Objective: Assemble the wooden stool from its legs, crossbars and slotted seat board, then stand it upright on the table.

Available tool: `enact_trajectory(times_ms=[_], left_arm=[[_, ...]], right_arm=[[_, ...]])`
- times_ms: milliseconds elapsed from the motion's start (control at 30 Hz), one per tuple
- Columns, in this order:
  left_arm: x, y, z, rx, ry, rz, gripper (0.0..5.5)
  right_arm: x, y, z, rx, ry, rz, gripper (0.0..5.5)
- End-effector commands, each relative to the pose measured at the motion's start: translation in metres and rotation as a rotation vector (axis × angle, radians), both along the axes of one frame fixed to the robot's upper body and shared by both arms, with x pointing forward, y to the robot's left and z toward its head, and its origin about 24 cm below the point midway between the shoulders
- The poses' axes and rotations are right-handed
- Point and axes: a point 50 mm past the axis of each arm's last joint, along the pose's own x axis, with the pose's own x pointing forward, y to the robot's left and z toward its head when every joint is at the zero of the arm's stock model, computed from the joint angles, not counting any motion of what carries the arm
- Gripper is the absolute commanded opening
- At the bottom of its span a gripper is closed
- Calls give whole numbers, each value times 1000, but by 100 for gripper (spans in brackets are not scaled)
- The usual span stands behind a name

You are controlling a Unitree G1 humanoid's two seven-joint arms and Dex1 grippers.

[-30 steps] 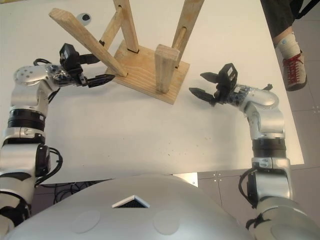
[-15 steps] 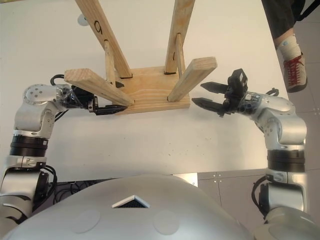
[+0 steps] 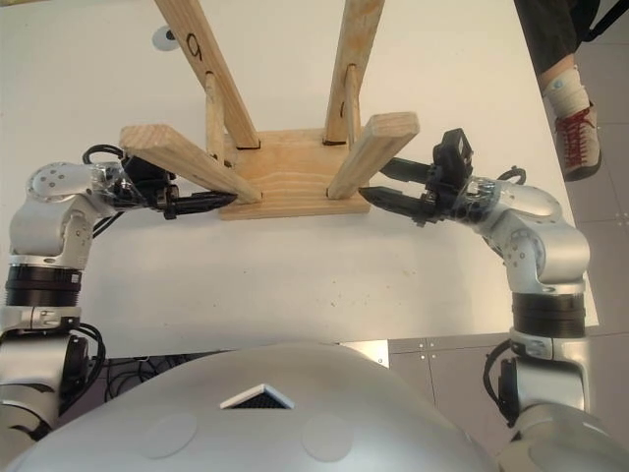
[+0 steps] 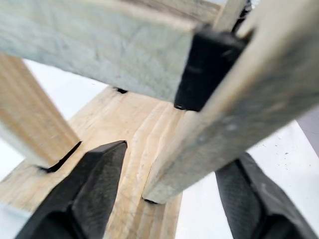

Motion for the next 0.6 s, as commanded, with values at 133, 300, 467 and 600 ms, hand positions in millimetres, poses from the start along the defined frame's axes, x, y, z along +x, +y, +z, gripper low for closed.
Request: enact_trajectory(times_ms=[133,300,467,600], left_arm=[[2,5,4,-24,9,41,210],[6,4,7,-43,19,58,149],[24,-6,41,-238,130,141,143],[47,-11,59,-284,417,274,121]], right_arm=[[6,16,7,60,-42,-21,191],[8,25,5,75,-50,-24,118],[12,29,22,195,-32,-33,36],[24,33,40,298,59,-54,0]])
